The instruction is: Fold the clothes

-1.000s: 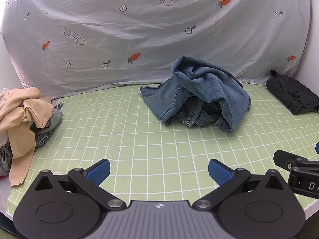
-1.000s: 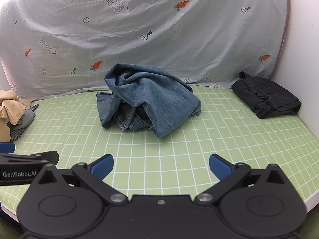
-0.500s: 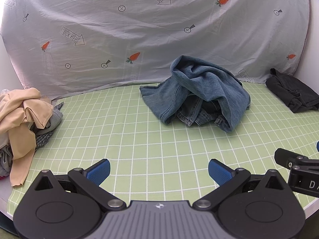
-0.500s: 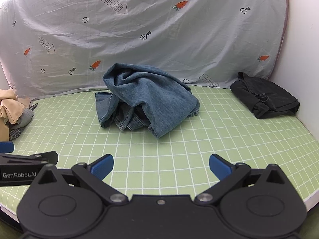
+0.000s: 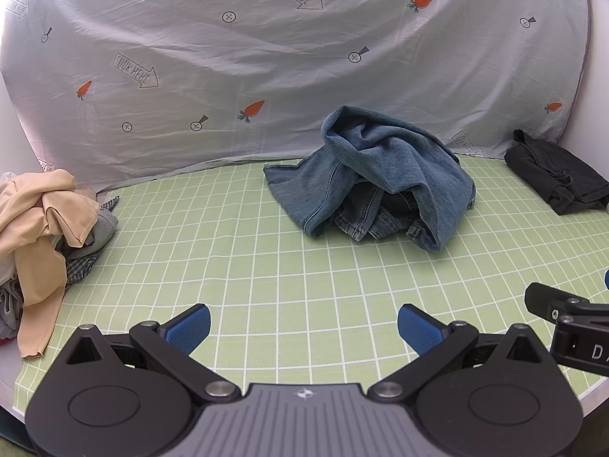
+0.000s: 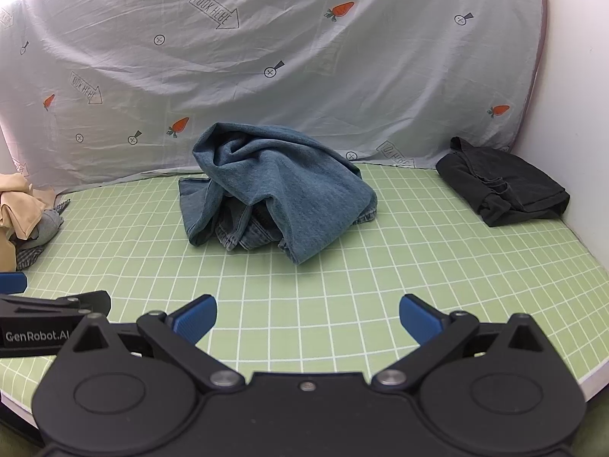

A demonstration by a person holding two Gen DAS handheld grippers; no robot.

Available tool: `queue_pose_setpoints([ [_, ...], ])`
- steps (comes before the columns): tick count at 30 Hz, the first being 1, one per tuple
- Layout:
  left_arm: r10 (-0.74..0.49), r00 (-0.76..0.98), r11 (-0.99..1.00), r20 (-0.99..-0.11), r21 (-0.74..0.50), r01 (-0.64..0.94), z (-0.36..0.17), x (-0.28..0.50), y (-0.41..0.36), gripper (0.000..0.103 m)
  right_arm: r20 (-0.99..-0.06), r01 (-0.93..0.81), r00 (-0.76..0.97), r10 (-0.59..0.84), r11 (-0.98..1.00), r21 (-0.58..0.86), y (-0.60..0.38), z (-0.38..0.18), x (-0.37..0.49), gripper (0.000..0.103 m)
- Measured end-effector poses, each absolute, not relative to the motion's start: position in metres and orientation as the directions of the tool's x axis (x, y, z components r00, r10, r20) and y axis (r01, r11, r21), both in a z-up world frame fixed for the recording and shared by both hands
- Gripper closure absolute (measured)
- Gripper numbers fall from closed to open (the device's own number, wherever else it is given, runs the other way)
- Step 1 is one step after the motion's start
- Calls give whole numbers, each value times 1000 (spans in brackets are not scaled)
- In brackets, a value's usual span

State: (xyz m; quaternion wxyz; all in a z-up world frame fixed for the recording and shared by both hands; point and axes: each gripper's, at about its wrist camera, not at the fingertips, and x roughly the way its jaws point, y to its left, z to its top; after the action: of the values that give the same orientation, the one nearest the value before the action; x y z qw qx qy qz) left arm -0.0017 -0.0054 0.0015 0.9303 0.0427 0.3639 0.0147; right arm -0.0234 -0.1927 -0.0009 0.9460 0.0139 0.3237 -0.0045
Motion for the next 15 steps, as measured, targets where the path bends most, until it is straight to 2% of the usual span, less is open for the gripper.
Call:
queue_pose_setpoints([
  [15,57,734,996,-677,92,7,2,0,-7,0,-610,28,792,-12,999,17,-193,0,-22,0],
])
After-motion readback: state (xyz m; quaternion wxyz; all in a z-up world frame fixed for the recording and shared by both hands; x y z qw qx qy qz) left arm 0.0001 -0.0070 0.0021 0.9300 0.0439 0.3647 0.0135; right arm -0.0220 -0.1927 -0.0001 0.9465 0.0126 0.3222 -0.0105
